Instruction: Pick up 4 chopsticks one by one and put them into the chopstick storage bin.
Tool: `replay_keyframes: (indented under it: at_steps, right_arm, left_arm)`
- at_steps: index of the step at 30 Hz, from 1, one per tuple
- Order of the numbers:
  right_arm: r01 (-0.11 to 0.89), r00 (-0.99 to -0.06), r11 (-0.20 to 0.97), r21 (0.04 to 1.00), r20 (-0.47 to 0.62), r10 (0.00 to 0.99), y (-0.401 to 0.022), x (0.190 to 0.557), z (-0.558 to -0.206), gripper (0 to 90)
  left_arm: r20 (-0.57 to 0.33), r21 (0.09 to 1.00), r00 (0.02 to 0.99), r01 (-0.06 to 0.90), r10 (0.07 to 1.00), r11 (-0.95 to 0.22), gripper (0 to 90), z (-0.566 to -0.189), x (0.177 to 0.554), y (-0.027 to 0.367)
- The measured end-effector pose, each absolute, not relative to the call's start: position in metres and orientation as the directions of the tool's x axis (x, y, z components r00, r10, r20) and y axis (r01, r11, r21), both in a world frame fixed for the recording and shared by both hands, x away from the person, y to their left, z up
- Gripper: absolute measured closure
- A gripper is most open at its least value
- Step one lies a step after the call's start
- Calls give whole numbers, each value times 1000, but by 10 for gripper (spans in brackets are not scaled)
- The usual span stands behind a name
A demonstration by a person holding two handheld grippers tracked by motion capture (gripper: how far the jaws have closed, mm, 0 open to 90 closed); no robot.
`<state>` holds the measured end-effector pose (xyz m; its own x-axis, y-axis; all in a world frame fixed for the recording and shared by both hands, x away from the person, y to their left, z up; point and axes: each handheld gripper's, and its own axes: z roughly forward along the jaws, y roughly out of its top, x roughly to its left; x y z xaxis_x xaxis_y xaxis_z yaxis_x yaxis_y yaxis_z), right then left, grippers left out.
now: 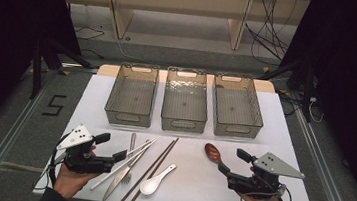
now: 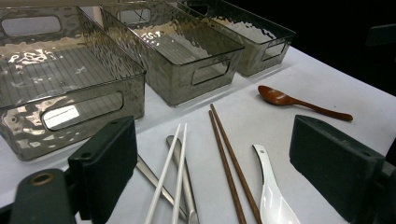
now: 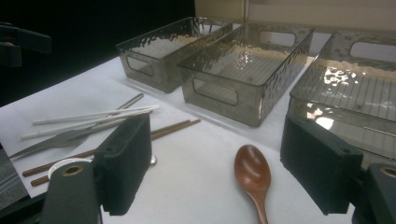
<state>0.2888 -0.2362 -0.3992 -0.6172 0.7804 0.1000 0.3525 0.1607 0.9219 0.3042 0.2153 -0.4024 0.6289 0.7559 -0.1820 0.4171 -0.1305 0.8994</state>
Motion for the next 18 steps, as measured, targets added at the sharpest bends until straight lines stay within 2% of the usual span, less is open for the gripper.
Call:
replay_keyframes:
  at_steps: [10, 18]
  right_arm:
    - [355, -621, 169, 919, 97, 777, -236, 289, -398, 260]
    - [356, -629, 183, 916, 90, 772, -235, 289, -396, 264]
  left_arm:
    - [-186, 884, 621, 444, 762, -146, 145, -403, 308, 215]
    - [-158, 833, 613, 504, 774, -229, 151, -400, 317, 214]
